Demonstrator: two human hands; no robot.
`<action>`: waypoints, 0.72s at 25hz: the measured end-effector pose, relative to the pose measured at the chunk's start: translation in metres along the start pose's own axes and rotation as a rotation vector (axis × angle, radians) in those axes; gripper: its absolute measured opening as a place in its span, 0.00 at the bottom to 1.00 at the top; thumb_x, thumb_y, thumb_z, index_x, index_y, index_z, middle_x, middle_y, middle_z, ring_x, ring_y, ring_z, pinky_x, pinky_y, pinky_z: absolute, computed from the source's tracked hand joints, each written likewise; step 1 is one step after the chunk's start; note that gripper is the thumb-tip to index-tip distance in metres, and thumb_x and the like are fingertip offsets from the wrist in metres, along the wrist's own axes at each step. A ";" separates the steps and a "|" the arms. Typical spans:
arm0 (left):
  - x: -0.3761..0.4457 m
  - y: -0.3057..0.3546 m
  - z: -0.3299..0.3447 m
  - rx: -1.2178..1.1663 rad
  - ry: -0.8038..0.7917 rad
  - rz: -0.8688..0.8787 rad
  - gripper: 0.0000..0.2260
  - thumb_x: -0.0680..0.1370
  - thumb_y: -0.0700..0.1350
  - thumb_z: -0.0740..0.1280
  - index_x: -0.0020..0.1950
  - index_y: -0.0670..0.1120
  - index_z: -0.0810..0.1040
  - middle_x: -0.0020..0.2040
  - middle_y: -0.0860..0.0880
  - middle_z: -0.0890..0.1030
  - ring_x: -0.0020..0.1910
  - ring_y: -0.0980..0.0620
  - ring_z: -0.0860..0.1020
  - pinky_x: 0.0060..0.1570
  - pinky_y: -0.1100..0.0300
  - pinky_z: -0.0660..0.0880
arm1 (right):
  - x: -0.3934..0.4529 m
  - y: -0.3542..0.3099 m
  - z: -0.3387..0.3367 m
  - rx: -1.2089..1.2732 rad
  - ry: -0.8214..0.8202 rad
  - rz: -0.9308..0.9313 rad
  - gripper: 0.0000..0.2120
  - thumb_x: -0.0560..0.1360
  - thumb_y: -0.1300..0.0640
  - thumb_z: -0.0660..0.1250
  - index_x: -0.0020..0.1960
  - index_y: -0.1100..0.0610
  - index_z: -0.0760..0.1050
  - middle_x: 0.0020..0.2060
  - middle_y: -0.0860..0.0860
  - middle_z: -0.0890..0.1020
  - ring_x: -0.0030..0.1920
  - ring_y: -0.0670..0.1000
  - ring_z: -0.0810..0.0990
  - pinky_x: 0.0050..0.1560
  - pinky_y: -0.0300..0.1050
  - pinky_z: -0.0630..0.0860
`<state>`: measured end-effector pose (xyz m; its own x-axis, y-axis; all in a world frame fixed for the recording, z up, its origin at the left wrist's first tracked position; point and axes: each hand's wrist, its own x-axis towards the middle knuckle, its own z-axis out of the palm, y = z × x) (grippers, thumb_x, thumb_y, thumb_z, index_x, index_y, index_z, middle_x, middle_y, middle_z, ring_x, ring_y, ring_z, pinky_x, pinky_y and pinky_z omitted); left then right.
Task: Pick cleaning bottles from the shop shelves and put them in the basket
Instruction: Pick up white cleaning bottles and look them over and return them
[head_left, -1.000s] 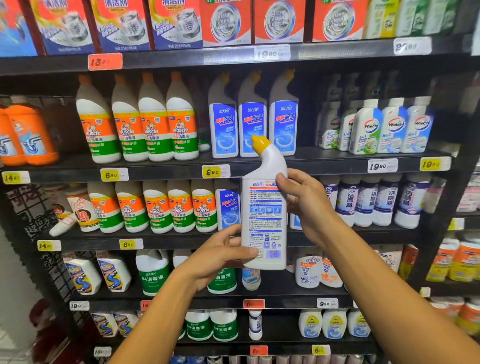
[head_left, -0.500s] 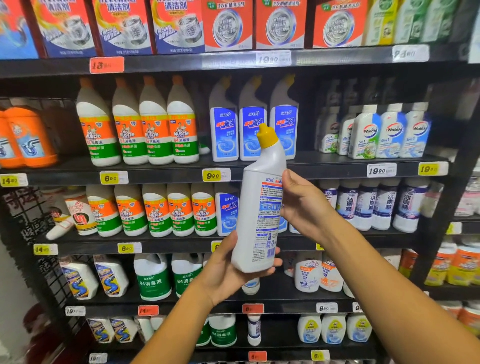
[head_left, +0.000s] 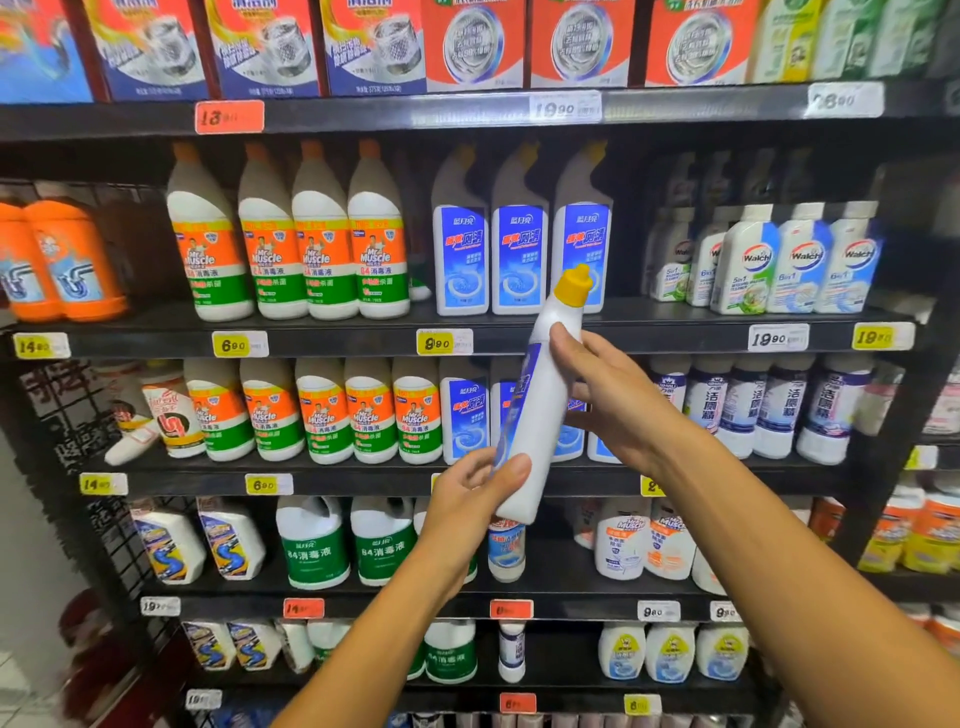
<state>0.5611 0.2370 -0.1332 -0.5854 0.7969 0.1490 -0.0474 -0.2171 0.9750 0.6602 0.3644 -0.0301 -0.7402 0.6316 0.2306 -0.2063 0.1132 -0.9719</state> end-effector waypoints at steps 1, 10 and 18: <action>-0.002 0.000 0.001 0.021 0.005 0.007 0.25 0.65 0.55 0.76 0.57 0.44 0.79 0.51 0.47 0.85 0.44 0.56 0.84 0.41 0.65 0.78 | -0.001 0.002 0.000 -0.012 -0.001 -0.015 0.19 0.77 0.42 0.67 0.62 0.52 0.76 0.56 0.52 0.84 0.55 0.50 0.83 0.44 0.43 0.81; -0.004 0.000 -0.011 -0.047 -0.146 -0.018 0.38 0.60 0.60 0.80 0.63 0.44 0.76 0.59 0.48 0.83 0.54 0.53 0.83 0.47 0.60 0.79 | -0.006 0.005 -0.007 0.095 -0.089 -0.127 0.16 0.73 0.47 0.70 0.57 0.54 0.80 0.48 0.52 0.84 0.47 0.51 0.82 0.46 0.46 0.77; -0.009 -0.008 -0.025 -0.296 -0.281 -0.083 0.35 0.64 0.49 0.82 0.66 0.38 0.74 0.63 0.40 0.81 0.60 0.43 0.81 0.57 0.49 0.79 | -0.003 0.009 -0.014 0.393 -0.231 -0.036 0.22 0.76 0.47 0.63 0.64 0.59 0.77 0.55 0.57 0.84 0.55 0.56 0.82 0.59 0.55 0.78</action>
<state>0.5468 0.2173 -0.1467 -0.3278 0.9326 0.1512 -0.3395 -0.2656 0.9023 0.6694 0.3744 -0.0406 -0.8422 0.4401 0.3113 -0.4284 -0.1957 -0.8822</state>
